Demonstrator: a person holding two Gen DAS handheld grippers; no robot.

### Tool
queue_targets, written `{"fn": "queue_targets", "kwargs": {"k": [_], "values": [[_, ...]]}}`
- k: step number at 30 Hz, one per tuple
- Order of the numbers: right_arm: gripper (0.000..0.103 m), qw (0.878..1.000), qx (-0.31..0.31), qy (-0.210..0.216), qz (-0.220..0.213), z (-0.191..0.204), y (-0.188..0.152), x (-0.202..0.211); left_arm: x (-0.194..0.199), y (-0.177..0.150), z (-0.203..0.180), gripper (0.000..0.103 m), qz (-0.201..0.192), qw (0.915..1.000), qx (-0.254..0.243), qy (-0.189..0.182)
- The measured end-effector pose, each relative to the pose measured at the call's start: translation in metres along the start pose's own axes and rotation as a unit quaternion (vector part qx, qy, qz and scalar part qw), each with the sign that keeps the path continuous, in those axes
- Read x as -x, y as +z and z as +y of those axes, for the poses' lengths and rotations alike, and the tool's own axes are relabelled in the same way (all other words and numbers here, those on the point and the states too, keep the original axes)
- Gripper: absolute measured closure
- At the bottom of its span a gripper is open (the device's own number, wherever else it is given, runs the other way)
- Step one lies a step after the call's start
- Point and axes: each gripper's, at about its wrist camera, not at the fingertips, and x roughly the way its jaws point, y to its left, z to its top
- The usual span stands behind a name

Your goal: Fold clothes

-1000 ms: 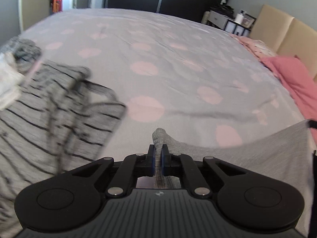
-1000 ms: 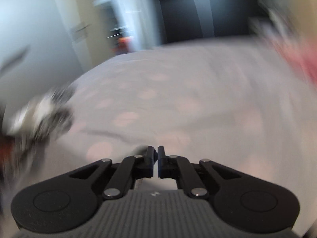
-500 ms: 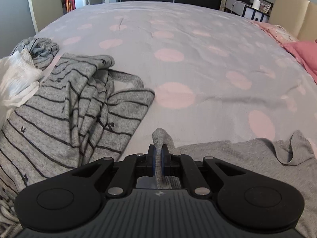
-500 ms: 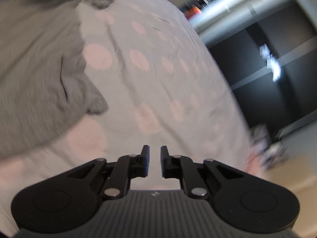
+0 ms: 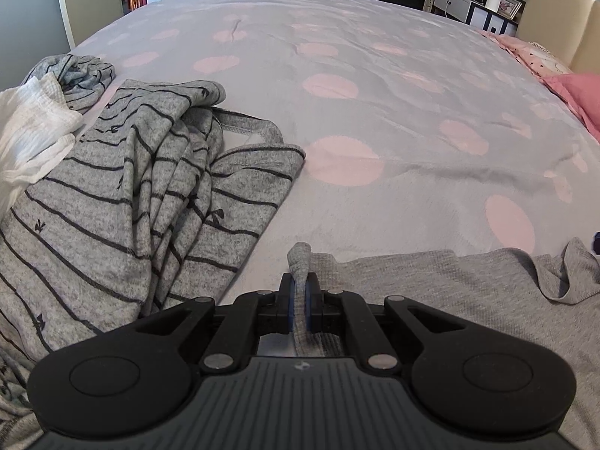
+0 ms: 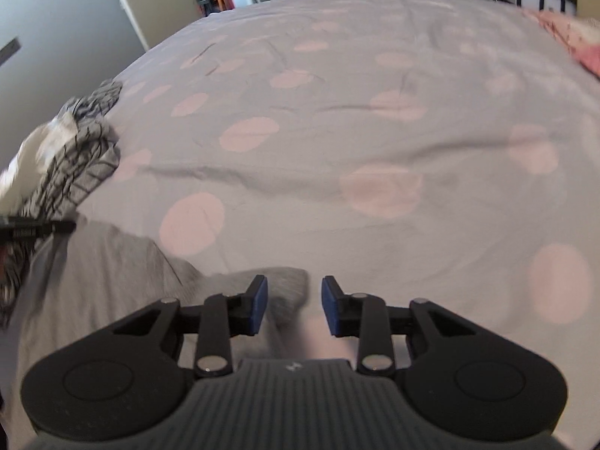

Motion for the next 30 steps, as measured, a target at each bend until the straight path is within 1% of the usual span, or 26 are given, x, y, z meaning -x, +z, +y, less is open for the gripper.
{"fn": "queue_targets", "kwargs": {"k": [2, 3, 4, 5, 6, 9, 11, 12, 14, 15, 17, 18, 21, 23, 25, 26, 27, 29, 30], "values": [[0.068, 1.0, 0.0, -0.008, 0.01, 0.004, 0.001, -0.009, 0.0, 0.0, 0.001, 0.099, 0.0, 1.0, 0.003, -0.003], [0.07, 1.0, -0.001, -0.007, 0.014, 0.005, 0.001, -0.014, 0.0, 0.0, 0.001, 0.099, 0.0, 1.0, 0.004, -0.004], [0.085, 1.0, 0.001, -0.009, 0.013, 0.006, 0.001, -0.015, 0.0, 0.0, 0.001, 0.099, 0.0, 1.0, 0.006, -0.005], [0.092, 1.0, 0.004, -0.013, 0.01, 0.008, 0.0, -0.015, 0.001, 0.0, 0.002, 0.099, -0.001, 1.0, 0.008, -0.006], [0.096, 1.0, 0.006, -0.016, 0.006, 0.01, -0.001, -0.015, 0.002, 0.0, 0.002, 0.099, -0.003, 1.0, 0.008, -0.005], [0.097, 0.999, 0.009, -0.021, -0.031, 0.006, -0.001, 0.009, 0.013, -0.001, 0.003, 0.099, -0.019, 0.9997, 0.011, -0.004], [0.097, 0.998, 0.002, -0.018, -0.056, -0.004, 0.002, 0.033, 0.027, -0.002, 0.004, 0.1, -0.041, 0.999, 0.011, -0.008], [0.097, 0.997, -0.003, -0.01, -0.077, -0.01, 0.004, 0.049, 0.035, -0.002, 0.005, 0.1, -0.055, 0.9984, 0.01, -0.011], [0.098, 0.99, 0.013, -0.027, -0.139, -0.019, 0.006, 0.088, 0.055, 0.0, 0.007, 0.1, -0.085, 0.9962, 0.016, -0.012], [0.098, 0.987, 0.022, -0.047, -0.151, -0.022, 0.007, 0.099, 0.064, 0.001, 0.008, 0.1, -0.098, 0.9948, 0.021, -0.016], [0.098, 0.982, 0.037, -0.094, -0.159, -0.027, 0.008, 0.116, 0.073, 0.006, 0.004, 0.1, -0.109, 0.9933, 0.021, -0.03], [0.098, 0.981, 0.045, -0.106, -0.157, -0.026, 0.008, 0.119, 0.075, 0.008, -0.002, 0.1, -0.114, 0.9931, 0.011, -0.028], [0.098, 0.979, 0.062, -0.123, -0.15, -0.022, 0.008, 0.118, 0.077, 0.017, -0.02, 0.1, -0.127, 0.9917, -0.012, -0.019], [0.097, 0.979, 0.053, -0.132, -0.146, -0.025, 0.011, 0.111, 0.071, 0.023, -0.027, 0.1, -0.134, 0.9908, -0.016, -0.009], [0.097, 0.98, 0.039, -0.134, -0.14, -0.031, 0.012, 0.1, 0.062, 0.027, -0.03, 0.1, -0.137, 0.9903, -0.025, 0.003], [0.097, 0.982, 0.033, -0.132, -0.132, -0.033, 0.012, 0.089, 0.053, 0.027, -0.03, 0.1, -0.132, 0.9908, -0.029, 0.007], [0.093, 0.984, 0.028, -0.128, -0.122, -0.034, 0.011, 0.077, 0.044, 0.027, -0.03, 0.1, -0.123, 0.9919, -0.031, 0.009], [0.083, 0.986, 0.02, -0.137, -0.092, -0.036, 0.004, 0.054, 0.021, 0.025, -0.027, 0.099, -0.08, 0.9964, -0.028, 0.008], [0.065, 0.985, 0.019, -0.15, -0.081, -0.037, 0.001, 0.046, 0.01, 0.022, -0.026, 0.098, -0.058, 0.9978, -0.025, 0.018]]}}
